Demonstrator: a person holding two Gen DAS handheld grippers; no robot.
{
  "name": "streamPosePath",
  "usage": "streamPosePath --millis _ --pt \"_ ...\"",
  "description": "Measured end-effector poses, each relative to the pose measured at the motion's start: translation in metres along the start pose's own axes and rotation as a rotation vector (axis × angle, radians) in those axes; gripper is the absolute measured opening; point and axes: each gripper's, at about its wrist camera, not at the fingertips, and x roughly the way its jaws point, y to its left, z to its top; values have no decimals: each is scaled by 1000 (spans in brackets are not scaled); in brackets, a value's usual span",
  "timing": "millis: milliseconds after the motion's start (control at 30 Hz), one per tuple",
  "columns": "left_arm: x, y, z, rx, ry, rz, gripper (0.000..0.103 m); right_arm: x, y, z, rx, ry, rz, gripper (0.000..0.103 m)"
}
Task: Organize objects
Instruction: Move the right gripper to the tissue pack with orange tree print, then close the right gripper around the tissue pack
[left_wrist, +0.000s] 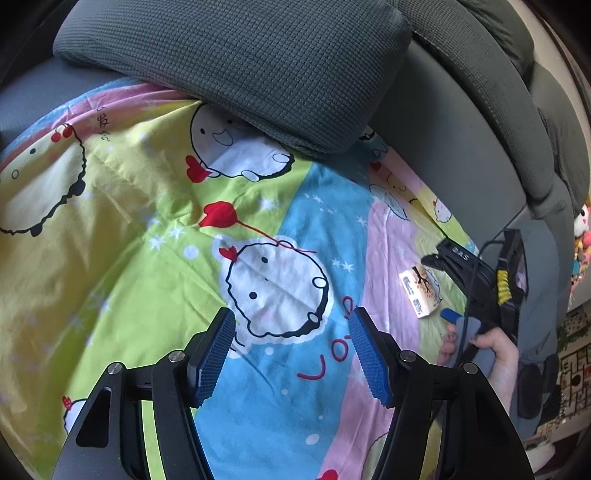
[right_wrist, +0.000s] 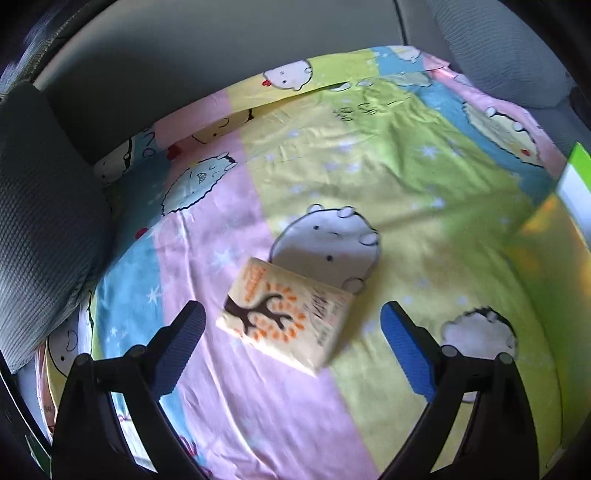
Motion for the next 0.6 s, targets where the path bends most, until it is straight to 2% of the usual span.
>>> streamPosePath --millis 133,200,233,267,333,467,600 --pt "2 -1 3 2 7 6 65 17 15 7 -43 -1 -84 95" --pt "2 -1 4 4 5 14 65 28 19 5 -69 17 -88 94" --pt "1 -1 5 5 4 14 65 33 20 3 -79 25 -85 84" --pt "1 -1 5 5 2 12 65 37 21 -1 -98 28 -86 84" --pt "0 -1 4 5 -4 14 65 34 28 -12 -180 -32 -108 83" --pt "0 -5 2 22 1 20 65 21 31 -36 -258 1 -10 83" --pt "3 -10 -3 38 12 27 65 3 39 -70 -478 73 68 83"
